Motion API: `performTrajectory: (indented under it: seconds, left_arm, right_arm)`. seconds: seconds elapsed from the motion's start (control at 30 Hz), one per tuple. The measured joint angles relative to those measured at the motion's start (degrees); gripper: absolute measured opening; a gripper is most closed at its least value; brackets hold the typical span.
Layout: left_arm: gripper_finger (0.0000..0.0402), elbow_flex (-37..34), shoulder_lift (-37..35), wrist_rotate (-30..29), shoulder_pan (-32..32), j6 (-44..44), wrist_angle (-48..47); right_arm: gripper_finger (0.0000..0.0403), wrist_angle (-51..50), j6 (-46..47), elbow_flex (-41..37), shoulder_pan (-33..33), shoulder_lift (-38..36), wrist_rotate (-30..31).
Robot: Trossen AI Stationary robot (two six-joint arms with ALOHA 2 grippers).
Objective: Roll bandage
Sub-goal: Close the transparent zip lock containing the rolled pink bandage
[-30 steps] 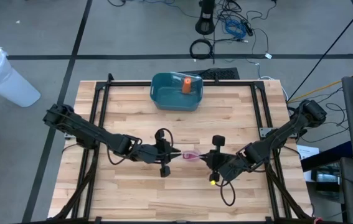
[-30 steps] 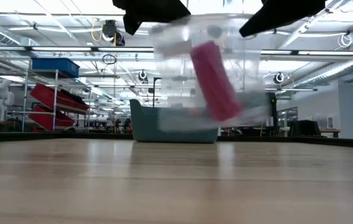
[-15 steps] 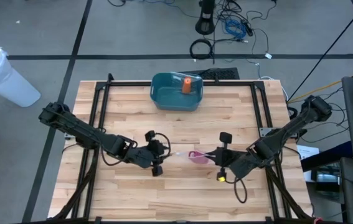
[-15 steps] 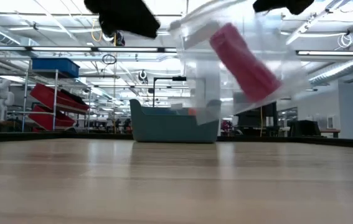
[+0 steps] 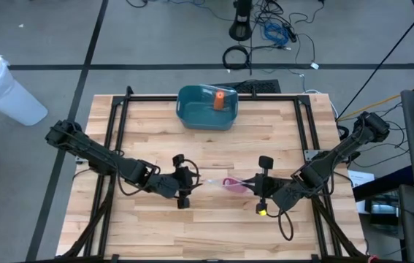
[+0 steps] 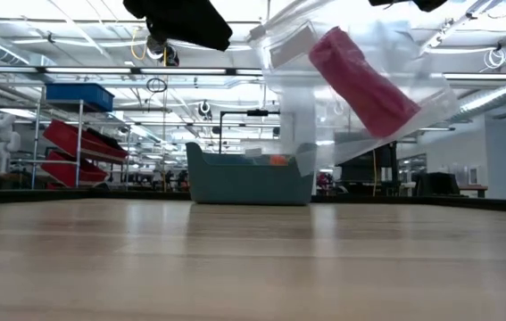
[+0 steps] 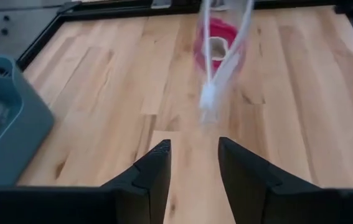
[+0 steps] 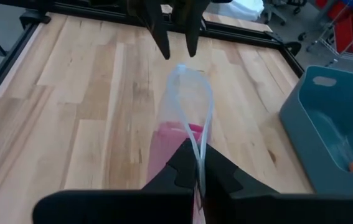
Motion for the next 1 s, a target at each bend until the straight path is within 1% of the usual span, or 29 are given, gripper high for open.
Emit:
performTrajectory:
  seconds: [0.13, 0.23, 0.3, 0.4, 0.47, 0.57, 0.77, 1.0]
  left_arm:
    - [0.0139, 0.0, 0.33, 0.23, 0.06, 2.68, 1.11]
    - [0.0139, 0.0, 2.28, 1.06, 0.23, 4.98, 3.81]
    - [0.0139, 0.0, 4.26, 1.35, 0.49, 6.54, 7.35]
    - [0.0139, 0.0, 6.63, 1.47, 1.28, 7.63, 10.39]
    - [0.0139, 0.0, 7.39, 1.21, 1.9, 8.55, 10.79]
    - [0.0139, 0.0, 7.48, 1.18, 2.3, 9.44, 10.76]
    - [0.0139, 0.0, 6.17, 3.24, 1.86, 9.98, 10.97]
    - [0.0139, 0.02, 6.19, 3.22, 1.61, 11.29, 12.41]
  right_arm:
    - [0.0, 0.26, -0.36, 0.0, 0.0, 0.0, -0.21]
    - [0.0, 2.12, -1.31, -0.01, -0.05, 0.0, -0.27]
    - [0.0, 4.39, -3.0, 0.0, -0.27, 0.03, -0.48]
    - [0.0, 5.94, -4.62, 0.0, -0.5, 0.11, -1.76]
    - [0.0, 6.34, -4.9, 0.0, -0.52, 0.11, -1.98]
    - [0.0, 6.06, -4.91, 0.0, -0.52, 0.11, -1.98]
    - [0.0, 4.9, -4.91, 0.0, -0.52, 0.13, -1.98]
    - [0.0, 4.46, -3.75, 0.0, -0.5, 0.15, -1.98]
